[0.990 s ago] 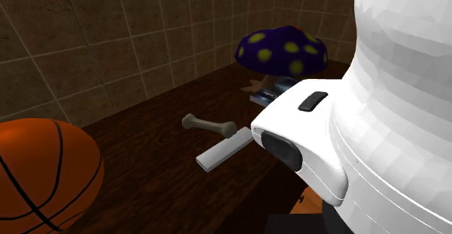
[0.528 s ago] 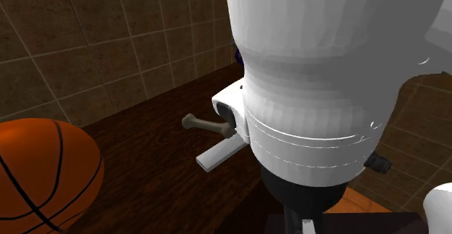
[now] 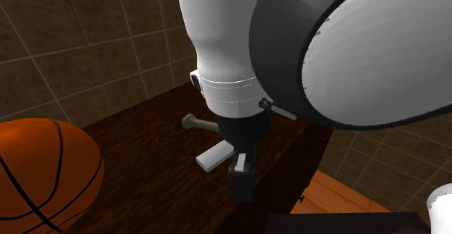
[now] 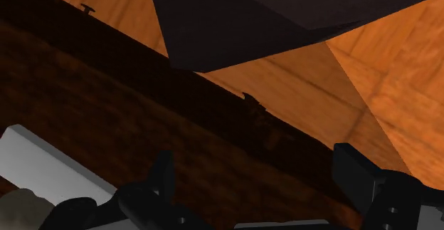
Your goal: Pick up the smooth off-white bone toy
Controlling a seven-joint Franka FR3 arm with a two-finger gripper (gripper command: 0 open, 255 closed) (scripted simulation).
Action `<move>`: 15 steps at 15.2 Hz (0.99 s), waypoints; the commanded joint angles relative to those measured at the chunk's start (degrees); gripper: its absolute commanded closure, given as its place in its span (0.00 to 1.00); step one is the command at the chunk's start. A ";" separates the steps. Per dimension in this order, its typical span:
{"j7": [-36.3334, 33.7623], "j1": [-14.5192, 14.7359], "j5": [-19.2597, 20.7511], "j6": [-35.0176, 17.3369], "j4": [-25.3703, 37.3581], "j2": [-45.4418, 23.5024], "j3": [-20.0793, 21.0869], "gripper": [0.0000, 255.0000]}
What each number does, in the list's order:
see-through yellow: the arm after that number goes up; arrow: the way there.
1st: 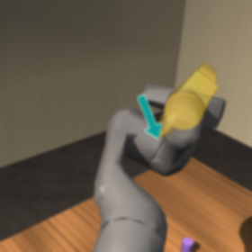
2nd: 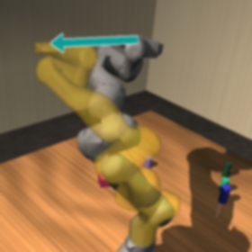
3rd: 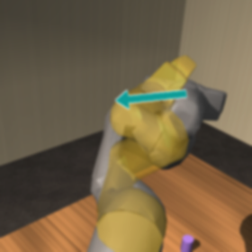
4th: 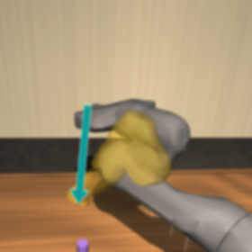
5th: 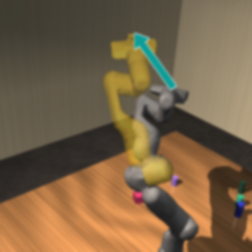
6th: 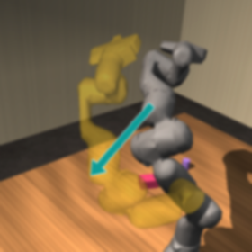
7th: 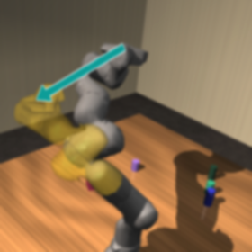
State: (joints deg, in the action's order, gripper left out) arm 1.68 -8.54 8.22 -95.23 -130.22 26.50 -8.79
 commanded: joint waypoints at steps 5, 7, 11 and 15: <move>3.84 -2.49 -0.30 -4.93 6.26 -10.02 -5.30 0.00; 5.31 -3.28 -0.93 -6.23 8.73 -13.51 -7.01 0.00; 8.49 -5.00 -3.07 -8.27 14.37 -20.85 -10.15 0.00; 11.92 -7.14 -6.30 -9.40 21.00 -28.67 -12.78 0.00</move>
State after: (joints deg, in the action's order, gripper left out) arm 12.88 -15.19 2.68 -104.87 -111.05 -0.57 -21.01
